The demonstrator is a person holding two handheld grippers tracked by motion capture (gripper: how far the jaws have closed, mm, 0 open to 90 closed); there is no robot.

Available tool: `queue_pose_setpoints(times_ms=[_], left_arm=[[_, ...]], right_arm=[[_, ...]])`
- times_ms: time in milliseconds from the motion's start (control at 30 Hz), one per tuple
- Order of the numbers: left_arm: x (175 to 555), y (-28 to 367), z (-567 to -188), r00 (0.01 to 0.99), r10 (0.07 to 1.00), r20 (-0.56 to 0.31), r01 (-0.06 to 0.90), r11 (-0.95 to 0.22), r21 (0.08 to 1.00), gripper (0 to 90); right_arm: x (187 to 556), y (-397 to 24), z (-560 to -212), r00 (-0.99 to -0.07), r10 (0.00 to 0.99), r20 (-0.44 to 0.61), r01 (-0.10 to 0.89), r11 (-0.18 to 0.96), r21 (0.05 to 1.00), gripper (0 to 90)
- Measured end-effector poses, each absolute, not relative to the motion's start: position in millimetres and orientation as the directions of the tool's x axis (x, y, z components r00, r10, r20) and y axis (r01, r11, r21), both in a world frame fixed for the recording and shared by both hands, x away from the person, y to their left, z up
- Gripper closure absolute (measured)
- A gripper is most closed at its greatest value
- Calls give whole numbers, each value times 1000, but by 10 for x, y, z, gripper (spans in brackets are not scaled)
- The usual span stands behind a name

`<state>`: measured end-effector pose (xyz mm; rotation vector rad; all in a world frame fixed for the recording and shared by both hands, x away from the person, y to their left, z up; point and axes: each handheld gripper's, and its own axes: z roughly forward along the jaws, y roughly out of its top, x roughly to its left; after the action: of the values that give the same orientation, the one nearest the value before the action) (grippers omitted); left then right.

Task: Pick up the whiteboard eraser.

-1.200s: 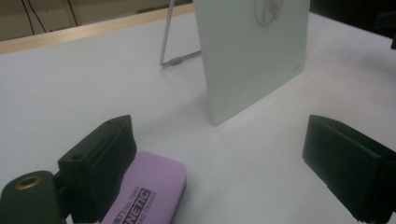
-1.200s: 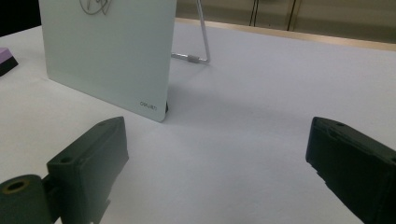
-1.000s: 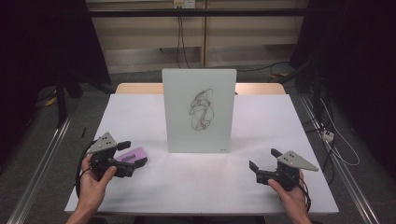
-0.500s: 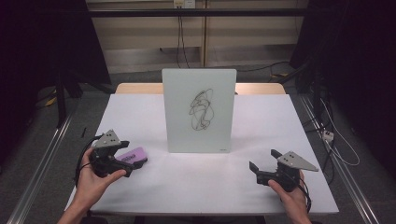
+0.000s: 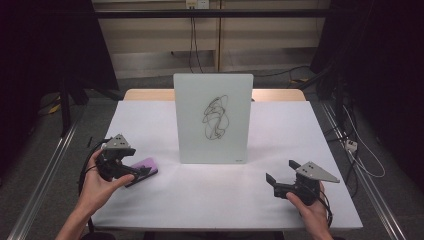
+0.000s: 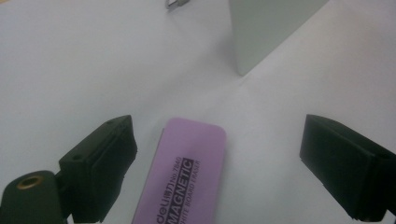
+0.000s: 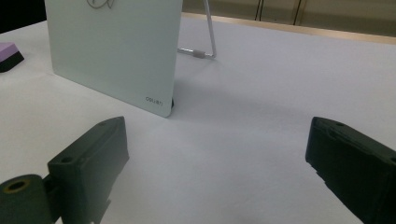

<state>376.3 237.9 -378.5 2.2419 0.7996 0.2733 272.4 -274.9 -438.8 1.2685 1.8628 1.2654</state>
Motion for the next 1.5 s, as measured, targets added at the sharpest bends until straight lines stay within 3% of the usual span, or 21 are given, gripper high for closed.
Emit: queue_pose_setpoints(times_ms=[200,333,467,533,733,900,1133,1333,1500], left_arm=[[3844,2230,-3636,805,593,20,444,-624,643,79],[3947,2205,-3687,809,588,3,464,-642,611,81],[3976,2195,-3786,821,570,-13,481,-679,554,107],[3982,2219,-3835,833,553,-23,478,-697,535,170],[4032,2331,-3947,824,566,-32,498,-695,518,176],[4105,2343,-4045,833,550,-60,509,-718,475,255],[4105,2328,-4070,831,555,-34,508,-732,454,231],[4103,2355,-4129,842,538,-28,497,-757,425,264],[4089,2343,-4152,849,527,-39,491,-759,427,352]], right_arm=[[2732,-2742,-4388,-404,912,66,398,111,910,57],[2729,-2740,-4387,-409,910,64,396,114,911,57],[2716,-2751,-4378,-409,910,67,391,109,914,57],[2719,-2751,-4380,-410,910,67,392,109,914,57],[2726,-2735,-4383,-415,908,63,391,116,913,58],[2722,-2734,-4377,-415,907,70,392,110,913,58],[2715,-2744,-4376,-419,905,69,390,111,914,59],[2706,-2741,-4368,-421,905,64,384,114,916,60],[2716,-2738,-4373,-424,903,70,391,113,913,59]])
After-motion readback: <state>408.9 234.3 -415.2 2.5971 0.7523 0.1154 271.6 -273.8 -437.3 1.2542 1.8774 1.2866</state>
